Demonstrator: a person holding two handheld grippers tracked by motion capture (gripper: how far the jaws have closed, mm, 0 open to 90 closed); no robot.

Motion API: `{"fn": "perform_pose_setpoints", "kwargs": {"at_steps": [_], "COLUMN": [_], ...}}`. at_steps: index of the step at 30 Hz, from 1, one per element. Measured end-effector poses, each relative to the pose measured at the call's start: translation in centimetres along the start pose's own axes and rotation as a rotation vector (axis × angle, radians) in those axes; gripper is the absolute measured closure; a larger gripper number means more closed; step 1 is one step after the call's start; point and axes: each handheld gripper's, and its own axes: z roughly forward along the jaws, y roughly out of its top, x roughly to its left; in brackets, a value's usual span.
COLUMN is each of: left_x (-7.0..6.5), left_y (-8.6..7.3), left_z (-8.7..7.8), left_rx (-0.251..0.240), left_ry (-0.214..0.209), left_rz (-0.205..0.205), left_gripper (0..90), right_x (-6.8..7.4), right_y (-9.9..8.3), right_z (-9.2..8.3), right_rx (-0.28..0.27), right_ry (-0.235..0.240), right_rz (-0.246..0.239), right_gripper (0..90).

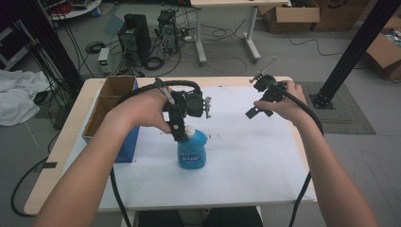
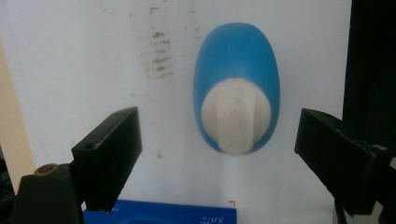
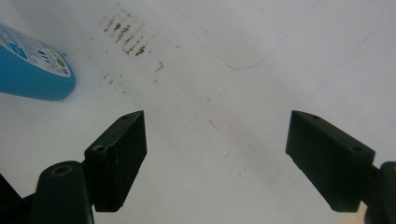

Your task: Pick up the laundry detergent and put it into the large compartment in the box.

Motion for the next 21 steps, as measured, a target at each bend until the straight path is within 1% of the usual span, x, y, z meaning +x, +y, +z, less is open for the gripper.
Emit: {"fn": "perform_pose_setpoints", "kwargs": {"at_steps": [1,2,4,5,7,8,14,15,21], "left_x": [-0.2,-0.2,-0.5,-0.5,-0.5,-0.6,-0.6,-0.6,-0.7], "left_y": [0.2,0.2,0.5,0.5,0.8,0.8,0.8,0.9,0.9], "left_z": [0.7,0.7,1.5,1.5,2.2,2.4,3.2,3.4,4.3], "left_rx": [0.008,0.008,0.022,0.022,0.029,0.026,0.03,0.032,0.043], "left_ry": [-0.004,-0.004,-0.012,-0.012,-0.014,-0.015,-0.021,-0.017,-0.031], "left_rz": [0.01,0.01,0.014,0.014,0.023,0.02,0.023,0.024,0.023], "left_gripper": [15.5,15.5,15.5,15.5,15.5,15.5,15.5,15.5,15.5], "right_x": [0.0,0.0,0.1,0.1,0.1,0.1,0.1,0.1,0.1], "right_y": [0.0,0.0,0.0,0.0,0.0,0.0,-0.1,-0.1,-0.1], "right_z": [0.0,0.0,0.0,0.0,0.0,0.0,-0.1,-0.1,0.1], "right_rx": [-0.001,-0.001,-0.001,-0.001,-0.001,-0.004,-0.009,-0.008,-0.006], "right_ry": [0.001,0.001,0.0,0.0,0.001,-0.001,0.0,-0.001,0.003], "right_rz": [0.0,0.0,-0.003,-0.003,-0.005,-0.007,-0.005,-0.009,-0.003], "right_gripper": [20.3,20.3,20.3,20.3,20.3,20.3,20.2,20.2,20.1]}}
